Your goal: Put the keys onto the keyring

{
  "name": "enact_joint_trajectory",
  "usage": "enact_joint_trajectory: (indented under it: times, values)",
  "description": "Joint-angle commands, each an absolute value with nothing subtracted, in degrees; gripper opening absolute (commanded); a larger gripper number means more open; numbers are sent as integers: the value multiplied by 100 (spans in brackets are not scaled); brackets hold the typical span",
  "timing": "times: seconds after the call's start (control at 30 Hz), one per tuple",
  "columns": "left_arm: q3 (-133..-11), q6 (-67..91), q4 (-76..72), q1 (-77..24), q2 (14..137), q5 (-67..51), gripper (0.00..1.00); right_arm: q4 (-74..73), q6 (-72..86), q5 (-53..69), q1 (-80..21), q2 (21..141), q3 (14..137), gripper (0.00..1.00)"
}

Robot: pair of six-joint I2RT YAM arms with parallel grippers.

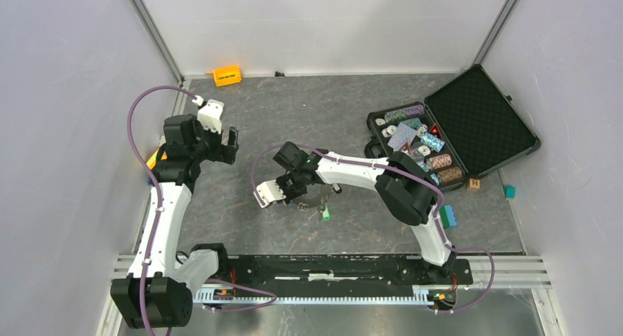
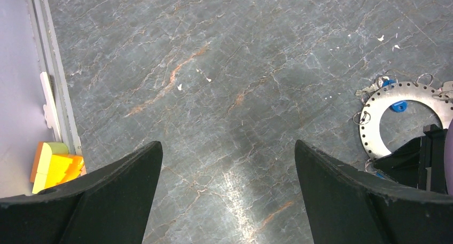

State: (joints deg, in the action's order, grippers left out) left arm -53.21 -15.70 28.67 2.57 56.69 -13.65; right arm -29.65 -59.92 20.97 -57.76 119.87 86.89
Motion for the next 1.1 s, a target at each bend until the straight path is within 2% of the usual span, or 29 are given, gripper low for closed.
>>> enact_joint_trajectory:
  times: [0.0,0.3,0.6,0.87,1.07]
  values:
    - [-5396,-1475,2769,292,5600,-1476,100,-3030,-6083,2313,-5792,12024,8915,10]
    - [-5396,-1499,2786,292,5666,-1527,100,-3046,-5836,2825,-5711,11886,8998,0]
    - [-5423,-1525,2795,296,5710,-1590,100,-2813,-5081,4235,-5211,11601,8960,0]
    - [-5415,-1617,2839,299,5806,-1882,100,-2149,-4328,5069,-4848,11175,8437,0]
    - [-5297,-1978,2898,286,5756,-2867,99,-1727,-3850,5337,-4687,10735,8072,0]
